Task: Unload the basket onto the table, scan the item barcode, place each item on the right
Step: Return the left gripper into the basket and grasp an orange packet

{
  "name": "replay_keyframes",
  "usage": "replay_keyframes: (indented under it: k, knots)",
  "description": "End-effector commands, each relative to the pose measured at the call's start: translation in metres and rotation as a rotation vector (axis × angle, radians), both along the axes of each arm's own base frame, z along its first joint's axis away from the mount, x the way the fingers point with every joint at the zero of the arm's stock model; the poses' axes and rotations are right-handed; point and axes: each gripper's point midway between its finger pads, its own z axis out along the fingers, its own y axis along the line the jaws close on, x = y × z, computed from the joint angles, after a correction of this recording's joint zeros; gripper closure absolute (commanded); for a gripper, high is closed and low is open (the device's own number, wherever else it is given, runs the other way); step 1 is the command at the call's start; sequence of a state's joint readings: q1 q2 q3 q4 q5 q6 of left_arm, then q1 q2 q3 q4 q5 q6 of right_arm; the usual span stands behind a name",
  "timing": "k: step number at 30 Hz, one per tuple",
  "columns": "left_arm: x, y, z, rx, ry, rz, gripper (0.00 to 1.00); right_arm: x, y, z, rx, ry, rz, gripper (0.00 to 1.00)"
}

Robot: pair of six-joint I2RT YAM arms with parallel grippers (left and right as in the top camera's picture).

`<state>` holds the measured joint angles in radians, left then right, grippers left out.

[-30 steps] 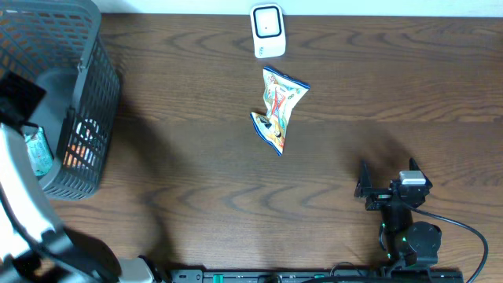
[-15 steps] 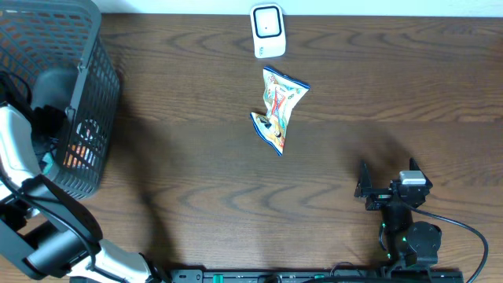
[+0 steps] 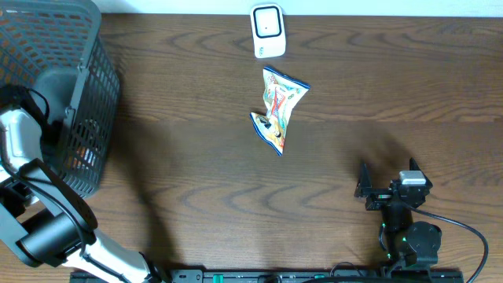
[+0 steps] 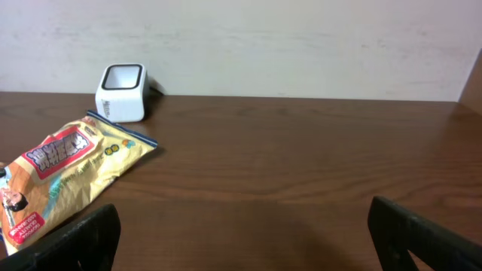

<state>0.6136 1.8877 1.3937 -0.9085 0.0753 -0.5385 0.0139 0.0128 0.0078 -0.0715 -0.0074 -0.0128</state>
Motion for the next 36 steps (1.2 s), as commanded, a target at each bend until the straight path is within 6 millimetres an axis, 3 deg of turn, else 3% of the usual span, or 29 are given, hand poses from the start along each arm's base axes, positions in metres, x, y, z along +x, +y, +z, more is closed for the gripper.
replay_keyframes:
  k: [1, 2, 4, 10, 15, 18, 20, 24, 27, 28, 30, 33, 36]
  knots:
    - [-0.005, -0.003, -0.020, -0.015, 0.021, 0.011, 0.25, 0.000, -0.002, -0.001, -0.015, 0.001, -0.008, 0.01]
    - [-0.005, -0.003, -0.023, -0.012, 0.017, 0.011, 0.30, 0.000, -0.002, -0.001, -0.015, 0.001, -0.008, 0.01]
    - [-0.006, -0.003, -0.028, -0.008, 0.012, 0.011, 0.54, 0.000, -0.002, -0.001, -0.015, 0.001, -0.007, 0.01]
    - [-0.003, -0.002, -0.027, -0.004, -0.002, 0.010, 0.89, 0.000, -0.002, -0.001, -0.015, 0.001, -0.007, 0.01]
    - [0.016, -0.002, -0.006, -0.029, -0.102, 0.008, 0.93, 0.000, -0.002, -0.001, -0.015, 0.001, -0.007, 0.01]
    - [0.041, 0.001, 0.033, -0.034, -0.242, -0.003, 0.92, 0.000, -0.002, -0.001, -0.015, 0.001, -0.007, 0.01]
    - [0.054, 0.006, 0.070, -0.009, -0.344, 0.004, 0.93, 0.000, -0.002, -0.001, -0.015, 0.001, -0.007, 0.01]
    - [0.061, 0.014, 0.147, 0.102, -0.516, 0.038, 0.93, 0.000, -0.002, -0.001, -0.015, 0.001, -0.007, 0.01]
    - [0.061, 0.014, 0.204, 0.197, -0.667, 0.041, 0.93, 0.000, -0.002, -0.001, -0.015, 0.001, -0.007, 0.01]
    - [0.058, 0.012, 0.241, 0.262, -0.764, 0.030, 0.93, 0.000, -0.002, -0.001, -0.015, 0.001, -0.007, 0.01]
    - [0.053, 0.008, 0.276, 0.327, -0.857, 0.015, 0.92, 0.000, -0.002, -0.001, -0.015, 0.001, -0.008, 0.01]
    - [0.039, -0.003, 0.322, 0.405, -0.969, -0.003, 0.92, 0.000, -0.002, -0.001, -0.015, 0.001, -0.007, 0.01]
    - [0.029, -0.015, 0.348, 0.443, -1.037, -0.023, 0.93, 0.000, -0.002, -0.001, -0.015, 0.001, -0.007, 0.01]
